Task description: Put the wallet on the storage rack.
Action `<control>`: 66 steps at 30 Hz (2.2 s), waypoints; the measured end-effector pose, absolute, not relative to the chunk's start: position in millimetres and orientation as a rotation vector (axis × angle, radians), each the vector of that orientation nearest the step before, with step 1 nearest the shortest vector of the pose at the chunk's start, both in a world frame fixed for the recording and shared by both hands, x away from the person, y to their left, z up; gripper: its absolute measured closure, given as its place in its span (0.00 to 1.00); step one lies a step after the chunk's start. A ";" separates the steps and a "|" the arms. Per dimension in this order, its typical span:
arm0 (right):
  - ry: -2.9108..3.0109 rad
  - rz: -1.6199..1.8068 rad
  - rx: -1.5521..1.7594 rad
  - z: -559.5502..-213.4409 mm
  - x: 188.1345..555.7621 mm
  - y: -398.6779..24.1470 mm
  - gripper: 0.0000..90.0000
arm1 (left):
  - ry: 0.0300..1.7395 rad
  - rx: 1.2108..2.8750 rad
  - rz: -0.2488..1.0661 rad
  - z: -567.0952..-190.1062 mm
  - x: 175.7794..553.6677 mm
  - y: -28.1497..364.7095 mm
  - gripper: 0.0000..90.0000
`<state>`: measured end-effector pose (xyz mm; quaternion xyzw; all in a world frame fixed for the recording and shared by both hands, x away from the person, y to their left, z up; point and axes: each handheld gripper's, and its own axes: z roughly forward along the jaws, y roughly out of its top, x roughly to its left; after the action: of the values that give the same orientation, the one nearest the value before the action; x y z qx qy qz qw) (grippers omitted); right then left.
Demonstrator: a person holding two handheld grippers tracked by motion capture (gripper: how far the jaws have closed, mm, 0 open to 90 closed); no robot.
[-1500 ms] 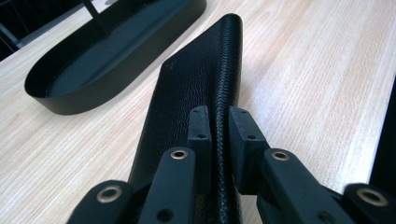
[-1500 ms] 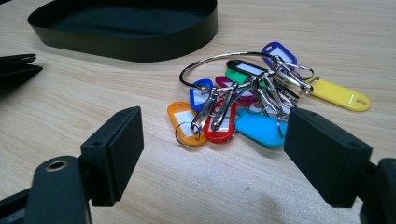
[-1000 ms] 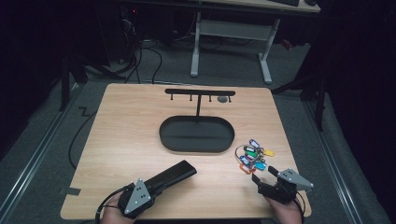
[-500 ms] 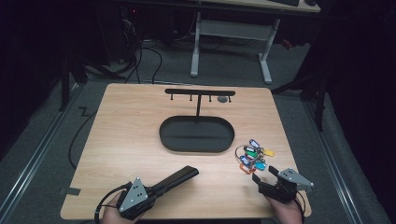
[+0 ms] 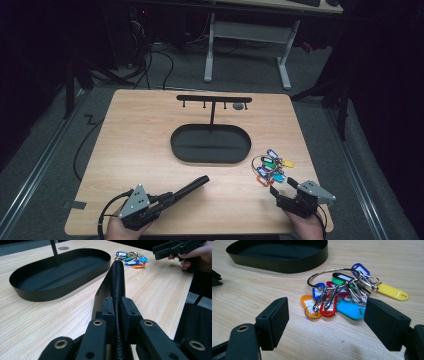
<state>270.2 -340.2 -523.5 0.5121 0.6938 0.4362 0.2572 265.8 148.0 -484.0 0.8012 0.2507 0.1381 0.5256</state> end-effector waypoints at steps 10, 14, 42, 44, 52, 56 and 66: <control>1.883 1.186 1.387 -522.8 269.7 -340.7 0.23 | 0.689 1.835 0.330 -486.9 283.4 163.6 0.88; 1.887 1.182 1.384 -523.8 270.4 -340.5 0.23 | 0.694 1.823 0.329 -489.6 285.7 166.8 0.83; 1.875 1.193 1.416 -524.8 269.5 -340.7 0.23 | 0.655 2.006 0.399 -494.4 280.6 159.3 0.67; 1.863 1.201 1.428 -523.8 270.1 -340.9 0.23 | 0.640 2.035 0.418 -492.3 280.9 156.6 0.70; 1.899 1.213 1.388 -523.8 269.5 -338.4 0.23 | 0.643 2.161 0.399 -480.6 285.4 151.5 0.72; 1.925 1.249 1.361 -524.3 266.2 -340.3 0.23 | 0.668 2.219 0.400 -472.0 287.5 147.4 0.71; 1.921 1.327 1.325 -520.3 260.9 -346.7 0.23 | 0.729 2.308 0.387 -460.7 292.6 136.8 0.71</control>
<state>260.9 -346.7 -520.3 0.4807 0.6970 0.4815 0.2265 292.6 136.8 -460.7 0.8860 0.2799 0.1486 0.3386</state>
